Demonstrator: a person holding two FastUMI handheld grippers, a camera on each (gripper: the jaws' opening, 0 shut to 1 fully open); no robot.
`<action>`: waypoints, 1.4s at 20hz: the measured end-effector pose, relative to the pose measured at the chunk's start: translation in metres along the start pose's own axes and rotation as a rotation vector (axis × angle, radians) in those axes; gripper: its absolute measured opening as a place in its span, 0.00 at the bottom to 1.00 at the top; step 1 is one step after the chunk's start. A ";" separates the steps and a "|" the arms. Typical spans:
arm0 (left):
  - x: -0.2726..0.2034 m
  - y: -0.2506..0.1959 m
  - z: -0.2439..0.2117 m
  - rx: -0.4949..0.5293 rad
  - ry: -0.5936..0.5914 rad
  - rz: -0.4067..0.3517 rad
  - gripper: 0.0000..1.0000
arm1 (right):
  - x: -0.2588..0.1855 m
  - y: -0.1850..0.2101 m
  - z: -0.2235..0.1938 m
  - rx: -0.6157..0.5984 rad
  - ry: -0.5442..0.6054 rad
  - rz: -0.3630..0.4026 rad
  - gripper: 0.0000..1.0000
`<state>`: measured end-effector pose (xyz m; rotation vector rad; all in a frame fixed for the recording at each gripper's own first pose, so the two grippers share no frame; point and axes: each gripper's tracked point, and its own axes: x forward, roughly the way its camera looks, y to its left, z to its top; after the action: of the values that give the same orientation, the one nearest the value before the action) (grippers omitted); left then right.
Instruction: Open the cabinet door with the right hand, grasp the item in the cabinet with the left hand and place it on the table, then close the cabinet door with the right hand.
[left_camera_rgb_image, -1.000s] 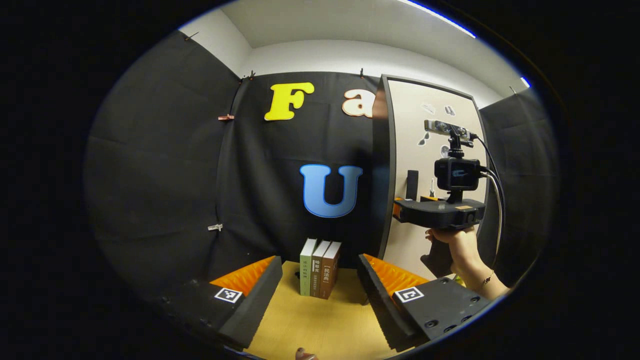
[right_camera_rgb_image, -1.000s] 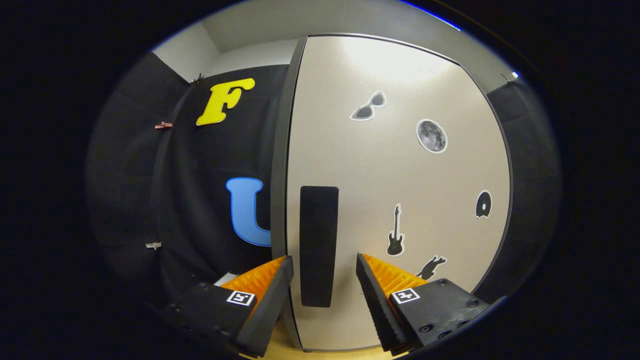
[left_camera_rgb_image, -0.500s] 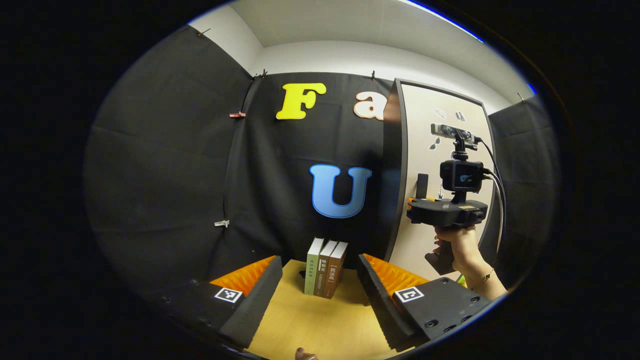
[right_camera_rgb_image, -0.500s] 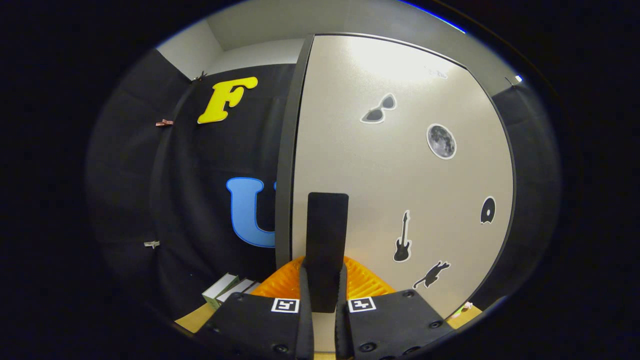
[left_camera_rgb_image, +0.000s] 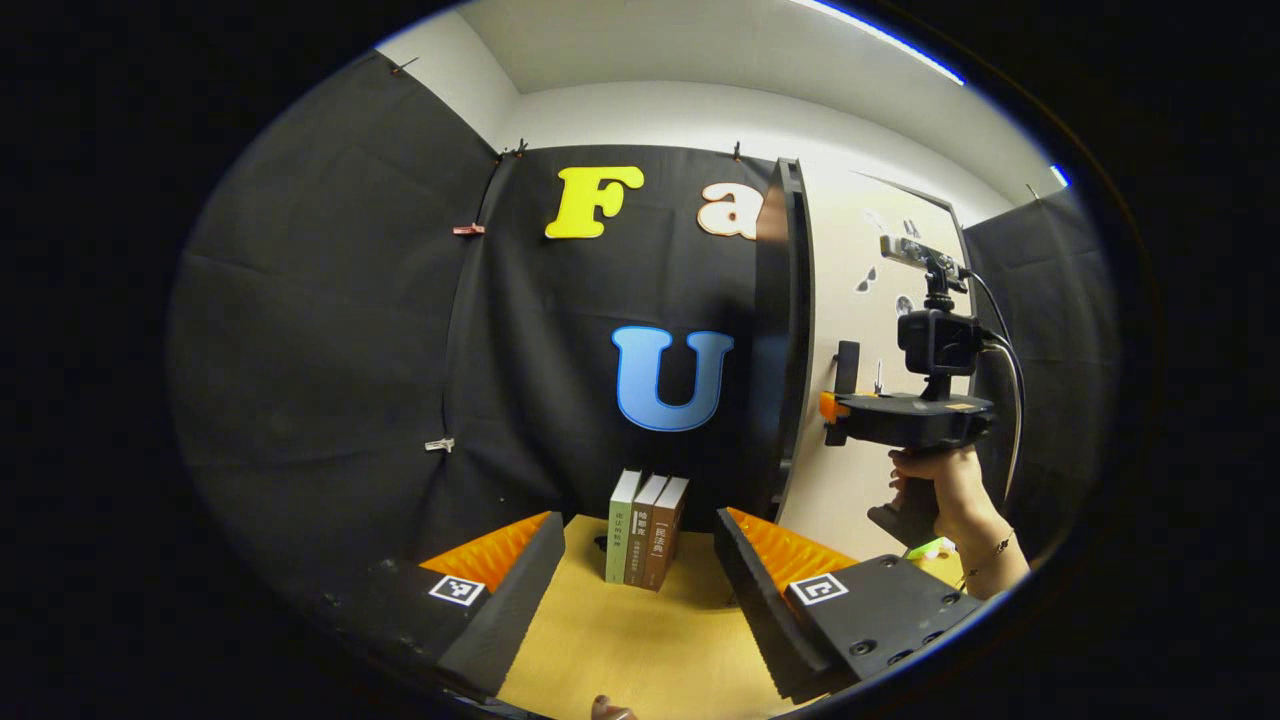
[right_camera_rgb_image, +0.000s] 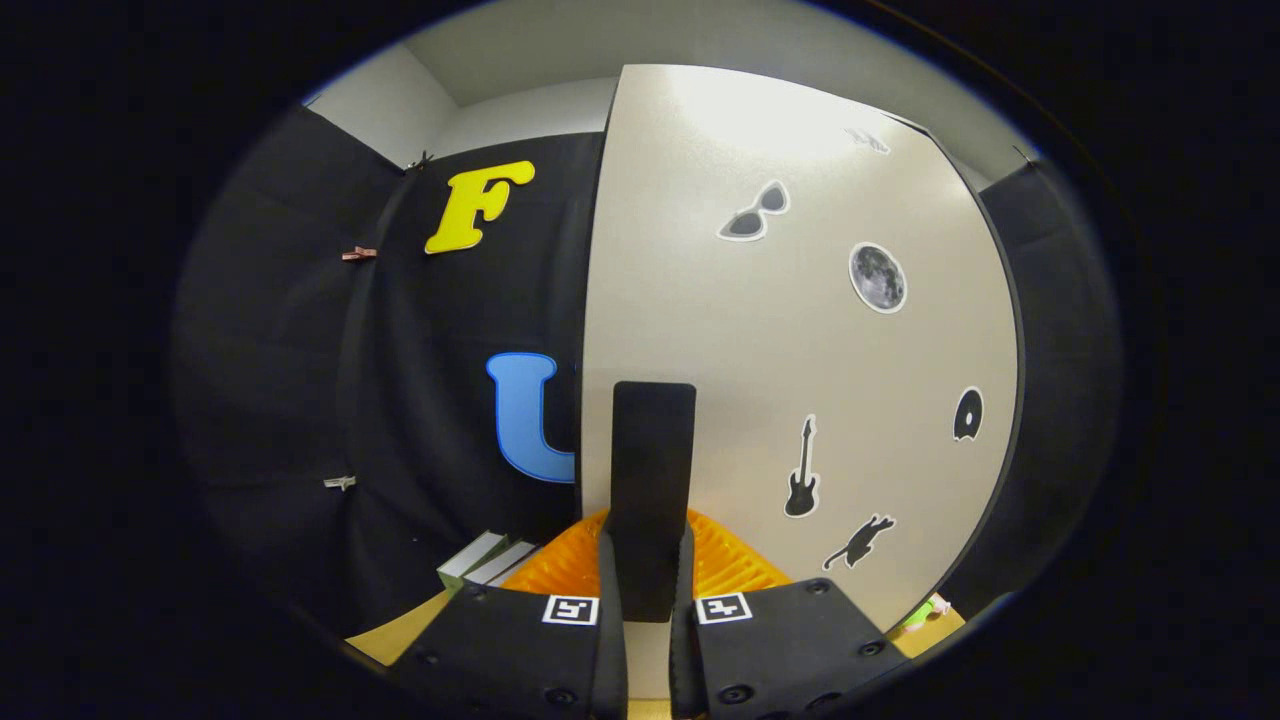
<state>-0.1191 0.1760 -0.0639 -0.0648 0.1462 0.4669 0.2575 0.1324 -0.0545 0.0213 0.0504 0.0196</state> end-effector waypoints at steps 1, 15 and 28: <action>-0.004 -0.003 0.001 0.001 -0.005 -0.006 0.95 | -0.008 0.000 0.001 -0.003 -0.002 0.011 0.20; -0.015 -0.075 -0.001 0.063 -0.021 -0.148 0.95 | -0.102 -0.026 0.005 0.023 0.014 0.160 0.20; 0.014 -0.166 0.011 0.087 -0.055 -0.353 0.95 | -0.151 -0.064 0.007 0.014 0.043 0.239 0.20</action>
<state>-0.0305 0.0357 -0.0503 0.0080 0.0986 0.1097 0.1083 0.0653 -0.0414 0.0411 0.0903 0.2582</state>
